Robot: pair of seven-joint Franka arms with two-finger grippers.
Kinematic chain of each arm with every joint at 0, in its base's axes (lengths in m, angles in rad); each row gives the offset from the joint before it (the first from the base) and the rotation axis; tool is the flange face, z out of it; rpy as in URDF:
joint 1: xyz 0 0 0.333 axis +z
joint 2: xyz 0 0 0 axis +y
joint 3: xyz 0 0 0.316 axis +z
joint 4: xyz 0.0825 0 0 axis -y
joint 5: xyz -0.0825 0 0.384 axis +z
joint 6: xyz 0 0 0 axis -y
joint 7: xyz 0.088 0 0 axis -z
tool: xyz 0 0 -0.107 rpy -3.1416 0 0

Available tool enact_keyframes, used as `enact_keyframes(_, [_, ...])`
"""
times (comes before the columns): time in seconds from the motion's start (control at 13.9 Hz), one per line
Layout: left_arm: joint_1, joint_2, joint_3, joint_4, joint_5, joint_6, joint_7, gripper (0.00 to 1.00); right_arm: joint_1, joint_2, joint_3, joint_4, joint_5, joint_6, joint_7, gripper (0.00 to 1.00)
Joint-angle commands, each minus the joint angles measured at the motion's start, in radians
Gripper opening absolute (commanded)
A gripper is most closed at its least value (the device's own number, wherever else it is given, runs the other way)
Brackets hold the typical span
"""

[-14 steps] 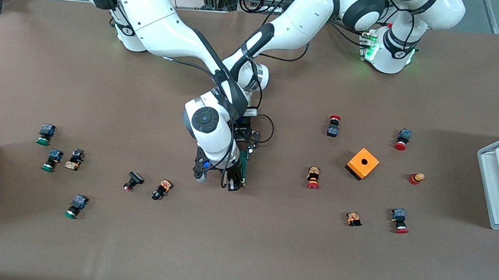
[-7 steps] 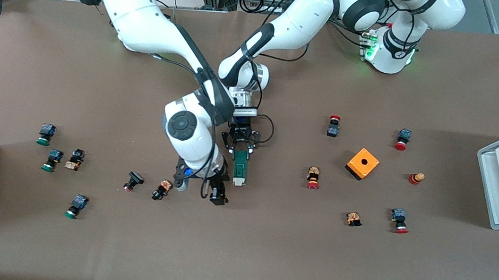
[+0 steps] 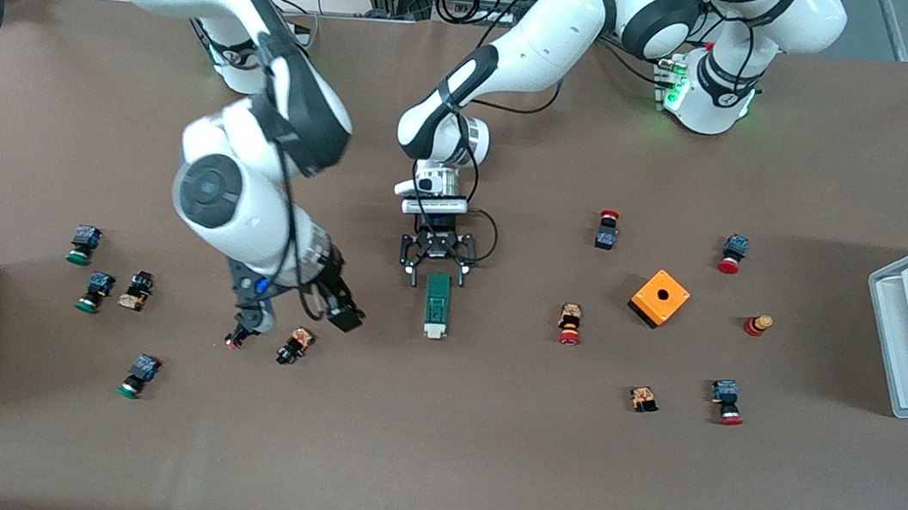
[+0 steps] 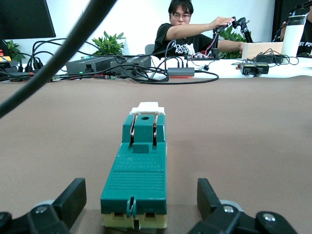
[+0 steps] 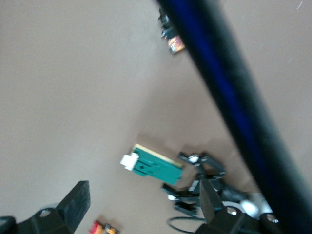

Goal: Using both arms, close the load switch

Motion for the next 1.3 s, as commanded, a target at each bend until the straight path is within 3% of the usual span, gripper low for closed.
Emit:
enact_keyframes(0.0, [0.004,0.004,-0.004,0.018,0.006,0.005,0.003,1.0,-0.078,-0.111,0.033,-0.042,-0.01,-0.134,-0.203,1.0])
enact_keyframes(0.14, [0.003,-0.008,-0.007,0.018,-0.017,-0.002,0.004,1.0,-0.147,-0.183,0.059,-0.064,-0.011,-0.216,-0.355,1.0])
enact_keyframes(0.72, [-0.002,-0.084,-0.021,0.007,-0.141,-0.005,0.105,1.0,-0.431,-0.415,0.05,-0.105,-0.028,-0.437,-1.09,1.0])
enact_keyframes(1.01, [0.001,-0.157,-0.021,-0.008,-0.209,0.002,0.193,1.0,-0.467,-0.438,-0.119,-0.107,-0.062,-0.443,-1.467,1.0])
enact_keyframes(1.23, [0.003,-0.2,-0.021,-0.008,-0.239,0.007,0.251,1.0,-0.467,-0.497,-0.167,-0.224,-0.128,-0.316,-1.604,1.0])
